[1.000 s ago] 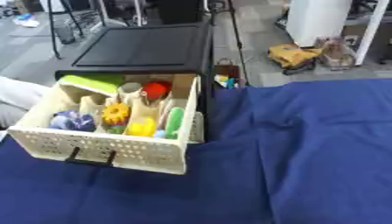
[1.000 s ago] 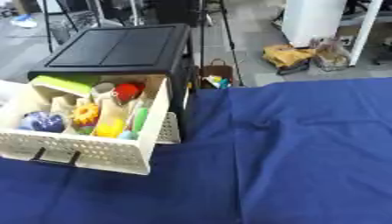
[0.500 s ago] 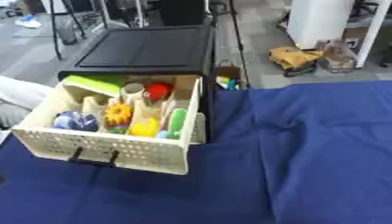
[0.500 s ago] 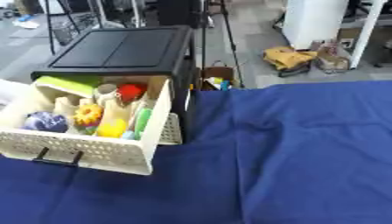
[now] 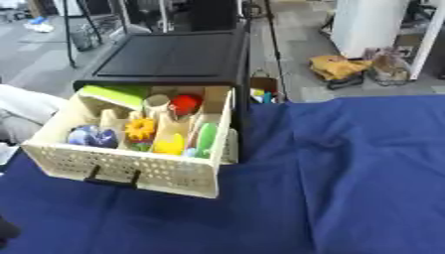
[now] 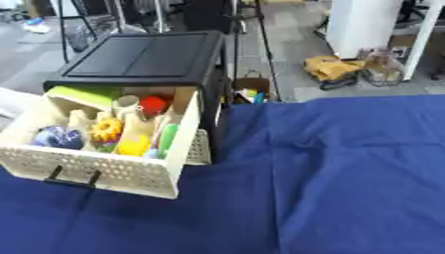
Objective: Pick up objects from table and place into drawer.
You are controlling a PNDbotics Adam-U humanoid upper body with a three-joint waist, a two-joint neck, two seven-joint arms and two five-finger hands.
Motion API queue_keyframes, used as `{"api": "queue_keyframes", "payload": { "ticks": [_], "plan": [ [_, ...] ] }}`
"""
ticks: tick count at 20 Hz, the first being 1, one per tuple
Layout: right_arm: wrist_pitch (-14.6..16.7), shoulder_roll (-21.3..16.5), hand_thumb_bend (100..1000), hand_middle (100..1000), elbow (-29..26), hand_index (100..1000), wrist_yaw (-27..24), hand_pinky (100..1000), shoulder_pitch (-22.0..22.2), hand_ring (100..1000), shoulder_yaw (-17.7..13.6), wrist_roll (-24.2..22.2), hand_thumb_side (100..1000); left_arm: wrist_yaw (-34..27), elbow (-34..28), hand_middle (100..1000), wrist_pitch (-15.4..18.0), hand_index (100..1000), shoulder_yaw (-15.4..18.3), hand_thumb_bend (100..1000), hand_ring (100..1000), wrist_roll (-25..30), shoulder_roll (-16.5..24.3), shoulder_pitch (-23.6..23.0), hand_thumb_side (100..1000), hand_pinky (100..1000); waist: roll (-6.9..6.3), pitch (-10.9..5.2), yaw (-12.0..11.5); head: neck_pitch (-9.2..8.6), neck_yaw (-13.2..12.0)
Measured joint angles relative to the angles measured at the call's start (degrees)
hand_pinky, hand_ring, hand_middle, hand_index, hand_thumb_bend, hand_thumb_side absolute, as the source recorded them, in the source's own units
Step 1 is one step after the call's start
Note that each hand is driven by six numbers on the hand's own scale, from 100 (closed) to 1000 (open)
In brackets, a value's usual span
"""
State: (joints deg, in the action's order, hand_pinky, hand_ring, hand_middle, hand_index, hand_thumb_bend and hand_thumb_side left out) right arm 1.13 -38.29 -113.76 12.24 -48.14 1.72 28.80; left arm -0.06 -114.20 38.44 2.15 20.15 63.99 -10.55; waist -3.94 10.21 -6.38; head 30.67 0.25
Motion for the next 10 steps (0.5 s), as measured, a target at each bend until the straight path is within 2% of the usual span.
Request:
{"api": "queue_keyframes", "payload": {
  "ticks": [4,10],
  "plan": [
    [-0.08,-0.35,235,613,0.00,729,0.30,675,0.39,732,0.43,1.75,797,2.32,0.00,544,-0.32,848,-3.53,172,394,-0.29,0.07,0.20,1000,300,0.18,-0.04,0.01,0.00,-0.11],
    [-0.04,-0.48,236,612,0.00,727,0.33,674,0.82,731,0.44,2.66,797,2.62,0.00,557,-3.78,842,-7.83,174,391,-0.50,1.85,2.72,1000,296,0.11,-0.26,0.34,-0.01,-0.59]
  ]
}}
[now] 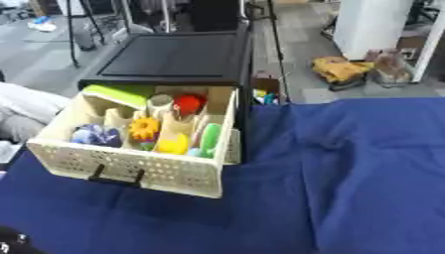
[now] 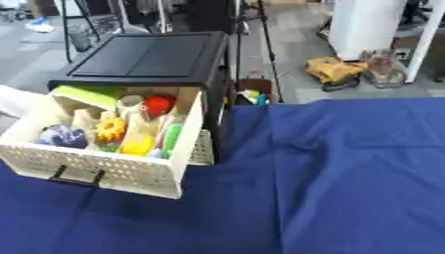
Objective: Pick up objects from table and place into drawer.
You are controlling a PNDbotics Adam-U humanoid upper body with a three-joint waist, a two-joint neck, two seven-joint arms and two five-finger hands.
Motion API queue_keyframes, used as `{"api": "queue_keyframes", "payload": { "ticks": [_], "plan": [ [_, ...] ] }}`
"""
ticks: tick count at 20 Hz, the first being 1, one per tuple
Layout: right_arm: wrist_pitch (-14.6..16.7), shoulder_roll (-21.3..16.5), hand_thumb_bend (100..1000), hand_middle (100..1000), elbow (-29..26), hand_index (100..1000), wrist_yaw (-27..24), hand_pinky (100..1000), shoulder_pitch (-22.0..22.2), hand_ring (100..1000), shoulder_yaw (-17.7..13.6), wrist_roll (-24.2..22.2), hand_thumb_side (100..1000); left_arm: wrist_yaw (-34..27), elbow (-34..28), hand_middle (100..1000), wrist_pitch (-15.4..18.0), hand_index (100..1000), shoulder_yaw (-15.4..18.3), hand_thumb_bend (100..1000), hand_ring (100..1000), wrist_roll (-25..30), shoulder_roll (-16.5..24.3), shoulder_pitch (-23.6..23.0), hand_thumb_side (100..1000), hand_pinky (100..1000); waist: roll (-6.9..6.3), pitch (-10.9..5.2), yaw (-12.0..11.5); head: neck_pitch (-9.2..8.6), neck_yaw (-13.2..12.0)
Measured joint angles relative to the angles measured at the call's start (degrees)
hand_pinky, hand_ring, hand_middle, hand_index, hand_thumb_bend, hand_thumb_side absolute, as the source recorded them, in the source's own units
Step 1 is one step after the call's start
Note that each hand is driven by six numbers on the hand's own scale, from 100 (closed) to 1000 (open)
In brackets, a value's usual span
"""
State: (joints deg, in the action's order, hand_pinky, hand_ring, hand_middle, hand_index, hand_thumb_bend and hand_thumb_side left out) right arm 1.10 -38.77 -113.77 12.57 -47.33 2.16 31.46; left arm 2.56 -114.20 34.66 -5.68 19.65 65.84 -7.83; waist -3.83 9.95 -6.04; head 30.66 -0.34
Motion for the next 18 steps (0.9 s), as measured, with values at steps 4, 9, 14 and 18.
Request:
{"api": "queue_keyframes", "payload": {
  "ticks": [4,9,14,18],
  "plan": [
    [-0.01,-0.02,239,610,0.00,726,0.00,673,0.06,729,0.01,0.18,796,-0.62,0.00,569,-2.71,833,-2.12,180,392,0.20,1.00,2.21,1000,296,-0.02,-0.01,0.31,-0.01,-0.43],
    [-0.03,-0.03,241,608,0.00,724,-0.01,673,0.22,728,0.02,0.20,797,-1.21,0.00,582,-6.48,827,-4.15,188,399,0.57,1.79,5.71,1000,300,-0.07,-0.01,0.87,-0.11,-0.99],
    [-0.03,-0.03,242,606,0.00,724,-0.03,673,0.23,728,0.05,0.20,796,-0.28,0.00,590,-11.39,831,-5.52,201,426,0.81,1.80,8.14,1000,319,-0.14,0.17,1.40,-0.52,-1.45],
    [-0.01,-0.03,244,605,0.00,723,-0.05,670,0.23,726,0.13,0.22,795,1.49,0.00,618,-14.39,851,-6.52,220,486,1.27,1.80,9.02,1000,343,-0.28,0.44,1.85,-0.60,-1.59]
  ]
}}
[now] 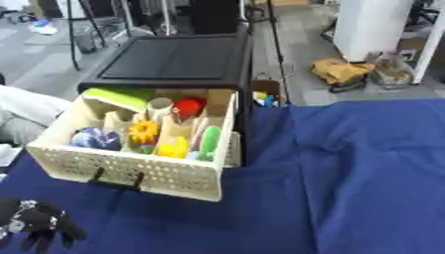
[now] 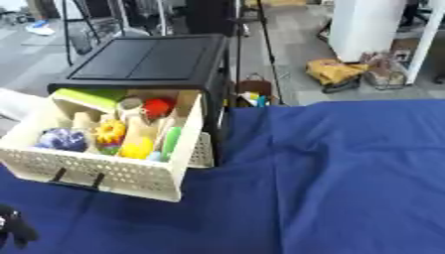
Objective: Pick up objects from table and place into drawer.
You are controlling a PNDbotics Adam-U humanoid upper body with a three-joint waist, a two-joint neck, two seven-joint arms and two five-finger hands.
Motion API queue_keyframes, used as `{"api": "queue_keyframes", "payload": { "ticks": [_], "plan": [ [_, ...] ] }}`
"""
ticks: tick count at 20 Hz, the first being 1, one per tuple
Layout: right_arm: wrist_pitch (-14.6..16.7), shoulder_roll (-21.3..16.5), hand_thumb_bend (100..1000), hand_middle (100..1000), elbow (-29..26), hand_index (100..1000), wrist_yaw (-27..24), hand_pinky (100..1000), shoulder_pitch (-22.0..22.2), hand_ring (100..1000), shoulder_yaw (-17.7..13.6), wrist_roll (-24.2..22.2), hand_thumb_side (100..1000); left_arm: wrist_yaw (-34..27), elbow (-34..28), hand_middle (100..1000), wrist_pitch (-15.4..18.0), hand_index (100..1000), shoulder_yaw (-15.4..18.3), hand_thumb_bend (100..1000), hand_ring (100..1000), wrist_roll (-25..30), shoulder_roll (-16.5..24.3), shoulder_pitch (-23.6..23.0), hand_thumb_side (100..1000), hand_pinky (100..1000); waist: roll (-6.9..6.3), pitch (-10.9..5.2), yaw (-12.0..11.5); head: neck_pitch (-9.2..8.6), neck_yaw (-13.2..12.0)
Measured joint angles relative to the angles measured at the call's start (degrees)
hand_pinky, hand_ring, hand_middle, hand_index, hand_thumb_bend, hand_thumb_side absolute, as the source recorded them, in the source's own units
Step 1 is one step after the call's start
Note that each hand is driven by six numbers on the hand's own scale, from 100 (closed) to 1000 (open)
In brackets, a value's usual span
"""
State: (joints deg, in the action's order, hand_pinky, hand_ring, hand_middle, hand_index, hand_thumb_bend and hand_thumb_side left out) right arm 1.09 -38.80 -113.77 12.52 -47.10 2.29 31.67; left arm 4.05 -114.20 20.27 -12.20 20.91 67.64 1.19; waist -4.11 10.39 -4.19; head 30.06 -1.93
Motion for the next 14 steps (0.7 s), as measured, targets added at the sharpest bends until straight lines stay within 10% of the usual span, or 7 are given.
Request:
{"api": "queue_keyframes", "payload": {
  "ticks": [14],
  "plan": [
    [-0.03,0.33,246,600,0.00,718,-0.13,667,-0.34,717,0.09,0.17,787,2.64,0.00,689,-5.13,860,-3.64,233,576,0.26,-0.97,4.04,1000,417,-0.17,0.64,0.84,-0.99,-0.60]
  ]
}}
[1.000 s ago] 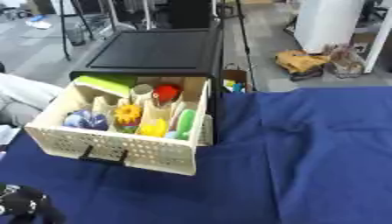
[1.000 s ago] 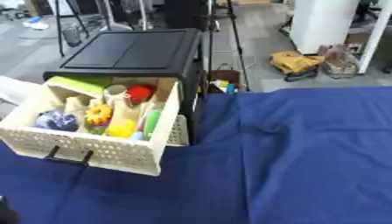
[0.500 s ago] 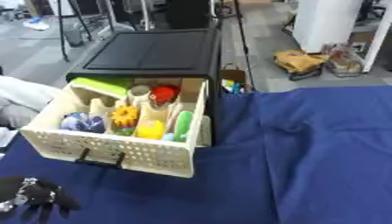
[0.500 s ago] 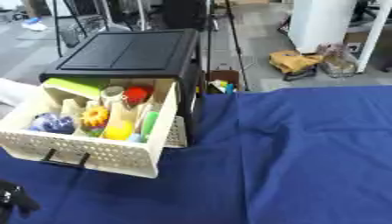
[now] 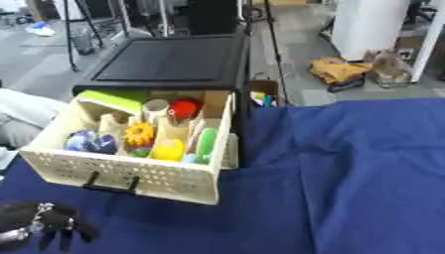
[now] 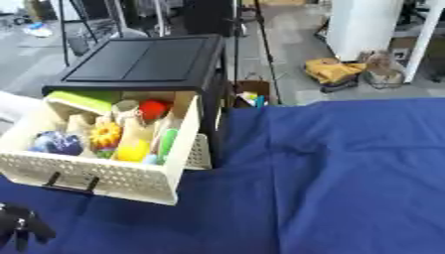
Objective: Pick up objects from table and place into drawer.
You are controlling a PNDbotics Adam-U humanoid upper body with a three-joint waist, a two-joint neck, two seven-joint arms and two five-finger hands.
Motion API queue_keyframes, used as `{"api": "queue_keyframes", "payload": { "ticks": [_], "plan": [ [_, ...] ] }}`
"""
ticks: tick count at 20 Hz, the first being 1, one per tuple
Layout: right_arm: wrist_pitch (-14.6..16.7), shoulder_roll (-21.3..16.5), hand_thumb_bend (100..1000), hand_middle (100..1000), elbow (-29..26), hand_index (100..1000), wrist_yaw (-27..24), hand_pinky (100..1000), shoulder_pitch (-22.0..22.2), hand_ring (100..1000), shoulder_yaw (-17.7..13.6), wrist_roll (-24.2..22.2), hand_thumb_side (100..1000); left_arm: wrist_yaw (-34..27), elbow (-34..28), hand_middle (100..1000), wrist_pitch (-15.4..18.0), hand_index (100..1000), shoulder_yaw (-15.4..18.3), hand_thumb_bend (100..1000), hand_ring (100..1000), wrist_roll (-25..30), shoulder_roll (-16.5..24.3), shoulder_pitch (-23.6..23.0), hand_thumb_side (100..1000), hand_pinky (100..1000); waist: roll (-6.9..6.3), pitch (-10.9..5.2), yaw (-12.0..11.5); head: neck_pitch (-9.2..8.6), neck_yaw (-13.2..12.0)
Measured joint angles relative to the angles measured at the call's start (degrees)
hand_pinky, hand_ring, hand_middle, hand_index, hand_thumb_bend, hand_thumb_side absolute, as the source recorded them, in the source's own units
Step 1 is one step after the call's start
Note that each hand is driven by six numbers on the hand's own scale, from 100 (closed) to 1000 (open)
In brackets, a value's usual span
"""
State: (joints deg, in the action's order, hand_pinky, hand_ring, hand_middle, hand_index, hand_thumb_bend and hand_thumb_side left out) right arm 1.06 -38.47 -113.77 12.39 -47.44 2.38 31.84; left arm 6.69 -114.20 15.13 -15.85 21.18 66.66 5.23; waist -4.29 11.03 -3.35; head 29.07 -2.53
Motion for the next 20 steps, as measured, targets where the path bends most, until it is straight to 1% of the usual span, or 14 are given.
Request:
{"api": "queue_keyframes", "payload": {
  "ticks": [7,9,13,16,20],
  "plan": [
    [-0.62,1.09,247,597,0.00,716,0.12,665,-0.93,714,0.40,-0.28,783,2.35,0.00,688,-1.88,876,-0.97,236,576,-1.20,-0.71,1.85,1000,412,0.01,0.51,0.50,-0.68,-0.18],
    [-0.74,1.40,255,596,0.00,715,0.13,665,-0.93,712,0.43,-0.22,798,3.73,0.00,687,-2.69,880,-0.98,231,573,-1.89,-0.85,2.24,1000,359,0.01,0.64,0.51,-0.97,-0.24],
    [-0.86,1.48,266,595,0.00,714,0.13,664,-0.94,711,0.44,-0.09,819,6.84,0.00,691,-4.69,883,-1.42,234,560,-3.43,-1.21,2.43,1000,285,0.01,0.87,0.81,-1.28,-0.27],
    [-0.96,1.49,272,593,0.00,714,0.14,663,-0.94,710,0.44,0.14,825,8.49,0.00,697,-6.38,887,-1.88,236,538,-4.07,-1.47,2.46,1000,256,0.01,1.01,1.01,-1.51,-0.30],
    [-1.11,1.51,274,592,0.00,713,0.16,663,-0.94,709,0.44,0.32,824,10.65,0.00,721,-8.18,903,-2.58,250,538,-4.56,-1.65,3.27,1000,253,-0.01,1.32,1.10,-1.53,-0.50]
  ]
}}
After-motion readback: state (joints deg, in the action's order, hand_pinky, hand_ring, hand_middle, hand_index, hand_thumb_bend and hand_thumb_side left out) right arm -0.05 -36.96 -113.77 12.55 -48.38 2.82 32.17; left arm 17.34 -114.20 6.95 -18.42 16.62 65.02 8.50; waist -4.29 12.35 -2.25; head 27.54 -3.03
